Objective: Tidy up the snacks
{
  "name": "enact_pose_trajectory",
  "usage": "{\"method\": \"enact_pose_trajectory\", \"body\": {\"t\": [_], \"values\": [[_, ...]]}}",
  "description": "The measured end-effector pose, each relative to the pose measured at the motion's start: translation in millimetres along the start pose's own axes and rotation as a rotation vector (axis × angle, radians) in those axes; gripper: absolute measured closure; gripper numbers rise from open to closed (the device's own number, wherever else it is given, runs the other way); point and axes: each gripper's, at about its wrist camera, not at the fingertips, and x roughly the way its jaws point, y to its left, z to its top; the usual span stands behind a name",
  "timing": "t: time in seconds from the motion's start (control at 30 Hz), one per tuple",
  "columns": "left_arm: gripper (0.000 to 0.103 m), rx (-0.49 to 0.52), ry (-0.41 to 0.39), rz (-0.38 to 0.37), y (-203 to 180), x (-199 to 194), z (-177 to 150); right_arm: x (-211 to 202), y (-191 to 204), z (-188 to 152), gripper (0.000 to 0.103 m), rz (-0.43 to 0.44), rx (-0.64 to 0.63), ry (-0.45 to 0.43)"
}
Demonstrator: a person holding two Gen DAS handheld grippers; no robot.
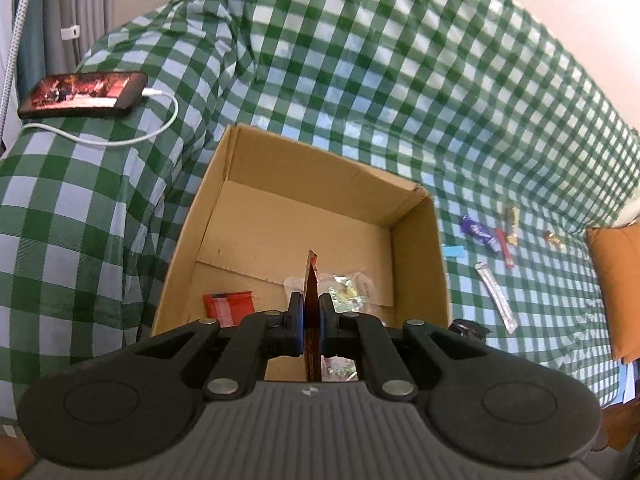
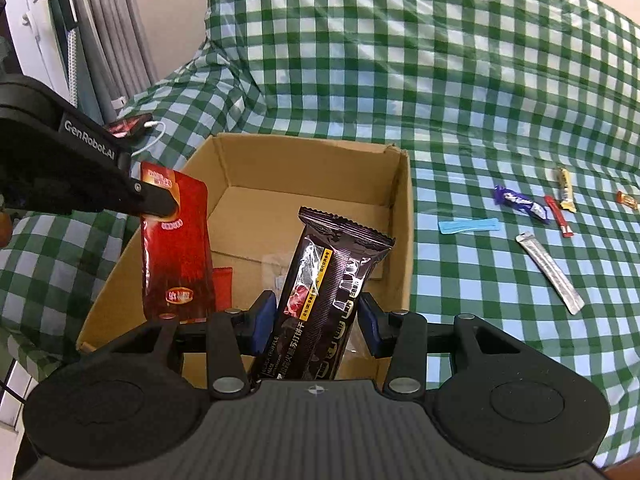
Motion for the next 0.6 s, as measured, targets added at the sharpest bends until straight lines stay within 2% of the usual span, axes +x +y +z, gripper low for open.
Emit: {"method": "enact_pose_trajectory", "body": {"t": [0.33, 0.6], "values": [[0.096, -0.02, 0.071, 0.045, 15, 45, 1, 39, 4, 9, 0.055, 0.01, -0.008, 0.06], [0.096, -0.013, 0.108, 0.063, 19, 67, -1, 56, 6, 7, 0.055, 0.007, -0.01, 0.1]]}}
